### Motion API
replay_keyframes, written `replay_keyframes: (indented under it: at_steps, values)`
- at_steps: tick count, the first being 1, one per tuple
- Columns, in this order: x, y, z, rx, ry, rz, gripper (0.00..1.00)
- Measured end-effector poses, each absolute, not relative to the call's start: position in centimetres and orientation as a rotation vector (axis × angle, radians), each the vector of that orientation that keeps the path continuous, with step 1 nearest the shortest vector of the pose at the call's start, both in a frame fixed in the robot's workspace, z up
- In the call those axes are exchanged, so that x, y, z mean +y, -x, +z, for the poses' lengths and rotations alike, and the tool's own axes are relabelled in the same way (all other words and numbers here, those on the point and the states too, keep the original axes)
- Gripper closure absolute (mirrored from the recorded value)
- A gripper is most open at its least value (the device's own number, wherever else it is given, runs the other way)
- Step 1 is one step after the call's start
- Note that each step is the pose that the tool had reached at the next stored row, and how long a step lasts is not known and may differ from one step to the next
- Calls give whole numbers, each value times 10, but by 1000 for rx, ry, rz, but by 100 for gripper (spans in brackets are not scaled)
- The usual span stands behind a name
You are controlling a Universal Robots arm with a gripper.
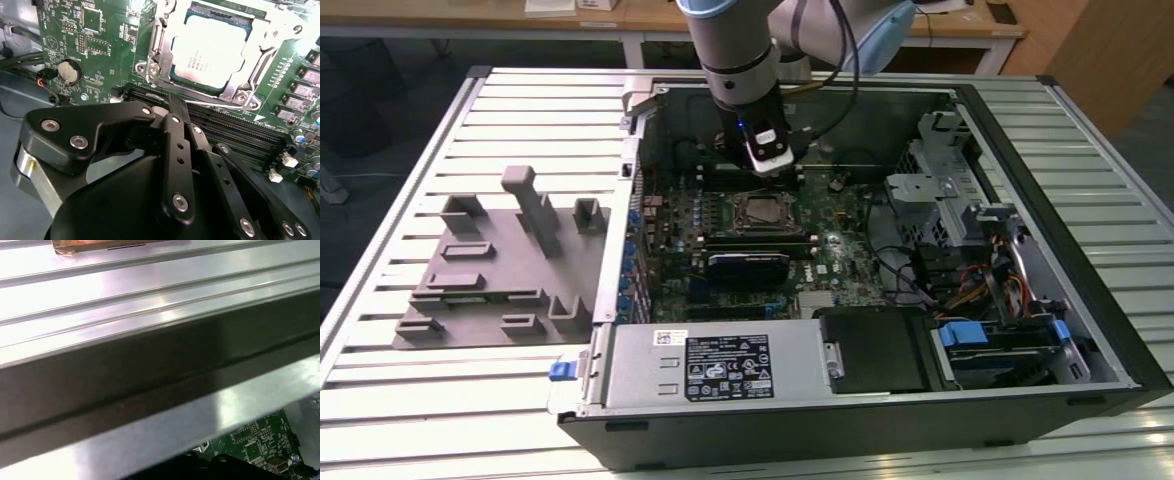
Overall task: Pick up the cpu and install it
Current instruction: 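Install the first cpu locking lever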
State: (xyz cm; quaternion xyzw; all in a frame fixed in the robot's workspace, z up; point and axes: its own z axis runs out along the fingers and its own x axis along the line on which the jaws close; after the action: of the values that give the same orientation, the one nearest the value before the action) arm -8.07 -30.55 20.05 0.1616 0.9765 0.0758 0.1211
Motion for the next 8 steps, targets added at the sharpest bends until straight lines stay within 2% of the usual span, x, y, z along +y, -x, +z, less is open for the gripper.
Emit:
replay_keyframes:
  at_steps: [8]
  values:
    - [-303,83,199,2834,-511,218,89]
